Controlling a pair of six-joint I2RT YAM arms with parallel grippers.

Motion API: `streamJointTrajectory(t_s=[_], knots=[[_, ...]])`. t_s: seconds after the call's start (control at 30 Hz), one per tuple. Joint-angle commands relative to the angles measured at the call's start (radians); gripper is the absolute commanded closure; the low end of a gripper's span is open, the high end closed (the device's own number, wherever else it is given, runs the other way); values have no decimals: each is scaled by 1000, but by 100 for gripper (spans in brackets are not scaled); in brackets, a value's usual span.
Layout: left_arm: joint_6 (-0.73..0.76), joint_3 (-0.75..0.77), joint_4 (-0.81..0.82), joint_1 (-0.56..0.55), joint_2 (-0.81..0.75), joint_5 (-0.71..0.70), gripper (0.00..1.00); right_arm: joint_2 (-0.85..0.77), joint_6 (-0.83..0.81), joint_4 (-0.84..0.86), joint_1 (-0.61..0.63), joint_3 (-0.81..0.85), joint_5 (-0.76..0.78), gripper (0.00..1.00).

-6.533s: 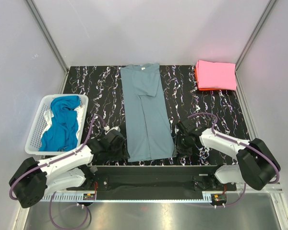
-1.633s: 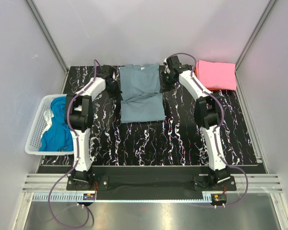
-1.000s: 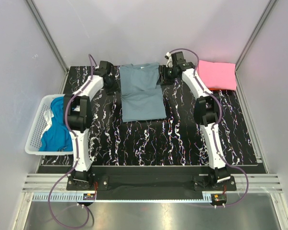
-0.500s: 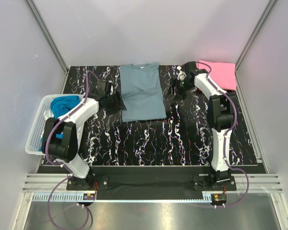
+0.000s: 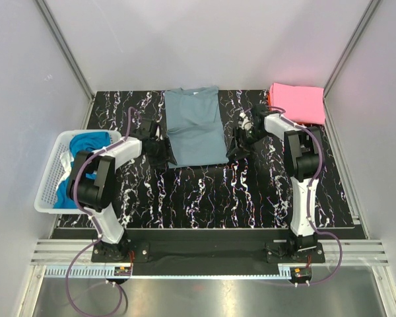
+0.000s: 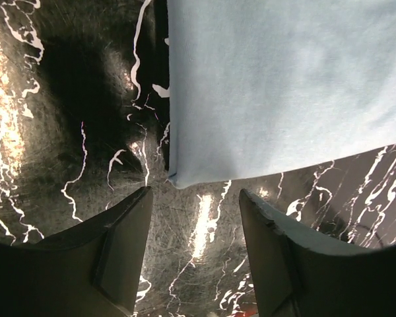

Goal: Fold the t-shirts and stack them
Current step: Fold the tshirt

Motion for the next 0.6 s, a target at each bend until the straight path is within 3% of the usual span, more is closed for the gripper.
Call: streamJointTrajectory(t_s=[0.0,0.13,0.4,0.53,0.57], knots=[[37,29,24,4,33,16,41,-54,-19,63,10,-56,-31,42],[60,29,47,4,53,40,44,-37,-12,102,18,-84,-60,48],[64,37,40,4,80,24,51,-50,-4,148,21,-113,-91,50],[68,44,43,4,94,32,68,-38,-4,151,21,-111,-85,61],[68,46,41,4,97,35,79,-38,4,156,21,-114,-89,73]])
